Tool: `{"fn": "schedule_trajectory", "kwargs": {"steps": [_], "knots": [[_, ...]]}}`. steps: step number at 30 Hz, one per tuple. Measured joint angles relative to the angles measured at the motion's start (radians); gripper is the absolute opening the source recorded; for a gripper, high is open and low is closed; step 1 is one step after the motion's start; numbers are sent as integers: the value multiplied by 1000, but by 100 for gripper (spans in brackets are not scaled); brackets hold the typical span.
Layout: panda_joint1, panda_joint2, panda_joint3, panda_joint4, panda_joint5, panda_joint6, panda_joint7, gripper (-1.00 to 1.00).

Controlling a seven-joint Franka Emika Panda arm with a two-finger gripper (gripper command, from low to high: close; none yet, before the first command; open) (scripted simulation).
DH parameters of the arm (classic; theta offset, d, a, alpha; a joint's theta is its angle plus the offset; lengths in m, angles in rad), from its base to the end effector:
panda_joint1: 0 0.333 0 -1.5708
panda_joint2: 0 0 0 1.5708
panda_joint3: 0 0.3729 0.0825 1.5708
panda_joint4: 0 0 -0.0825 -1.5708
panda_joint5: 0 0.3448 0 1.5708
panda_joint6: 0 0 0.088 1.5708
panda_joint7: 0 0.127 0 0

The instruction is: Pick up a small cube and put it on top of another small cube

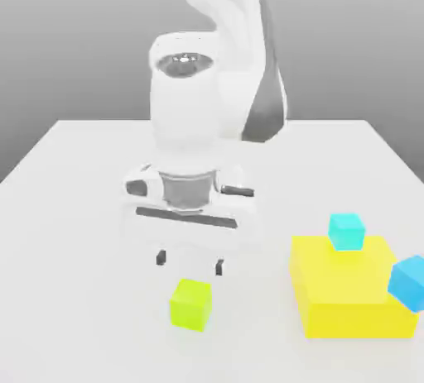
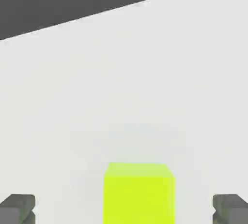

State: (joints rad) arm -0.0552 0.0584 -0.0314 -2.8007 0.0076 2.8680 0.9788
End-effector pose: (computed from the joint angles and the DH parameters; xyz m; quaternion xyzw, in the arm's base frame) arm 0.3672 -0.0324 0.2661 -0.8596 0.5110 -0.0040 0.0020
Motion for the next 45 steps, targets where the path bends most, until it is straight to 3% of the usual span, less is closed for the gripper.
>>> {"fn": "schedule_trajectory", "kwargs": {"steps": [5, 6, 13, 20, 29, 42, 45], "knots": [[-13, 181, 17, 24, 13, 148, -8, 0], [-14, 208, 19, 29, 16, 170, -9, -100], [-17, 209, 21, 29, 12, 172, -6, -100], [-18, -7, 10, -1, -7, -15, 11, -100], [-115, 110, -72, 295, 13, -194, 114, -100], [-271, 345, -201, 764, 133, -442, 213, -100], [-296, 439, -191, 796, 170, -383, 200, -100]]}}
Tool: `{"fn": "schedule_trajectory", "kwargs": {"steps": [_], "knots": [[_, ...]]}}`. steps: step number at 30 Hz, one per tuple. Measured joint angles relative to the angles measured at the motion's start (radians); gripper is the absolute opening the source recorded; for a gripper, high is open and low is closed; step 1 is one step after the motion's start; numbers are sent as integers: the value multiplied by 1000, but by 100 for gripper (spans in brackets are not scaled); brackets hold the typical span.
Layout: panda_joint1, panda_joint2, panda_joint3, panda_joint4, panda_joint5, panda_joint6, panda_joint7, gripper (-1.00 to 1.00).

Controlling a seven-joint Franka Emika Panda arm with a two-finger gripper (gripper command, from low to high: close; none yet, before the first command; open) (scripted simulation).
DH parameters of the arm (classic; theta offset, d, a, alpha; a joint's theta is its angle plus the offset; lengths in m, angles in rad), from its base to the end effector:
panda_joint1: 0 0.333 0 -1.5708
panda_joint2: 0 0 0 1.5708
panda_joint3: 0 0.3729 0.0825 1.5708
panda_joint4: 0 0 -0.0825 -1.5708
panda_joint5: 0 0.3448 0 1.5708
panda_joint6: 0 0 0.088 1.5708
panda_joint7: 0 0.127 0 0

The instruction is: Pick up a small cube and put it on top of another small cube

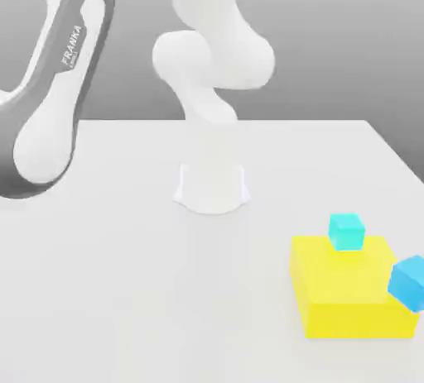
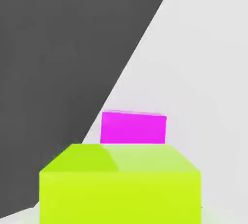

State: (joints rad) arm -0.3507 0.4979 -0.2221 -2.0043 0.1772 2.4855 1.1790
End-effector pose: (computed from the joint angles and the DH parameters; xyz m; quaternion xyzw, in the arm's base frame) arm 0.5178 -0.3210 0.2719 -0.5953 0.8035 -0.0001 0.0013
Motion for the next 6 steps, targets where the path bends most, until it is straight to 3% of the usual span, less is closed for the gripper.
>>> {"fn": "schedule_trajectory", "kwargs": {"steps": [1, 6], "knots": [[-6, 28, 6, 3, 10, 24, -6, 100], [-6, 28, 6, 3, 10, 24, -6, 100]]}}
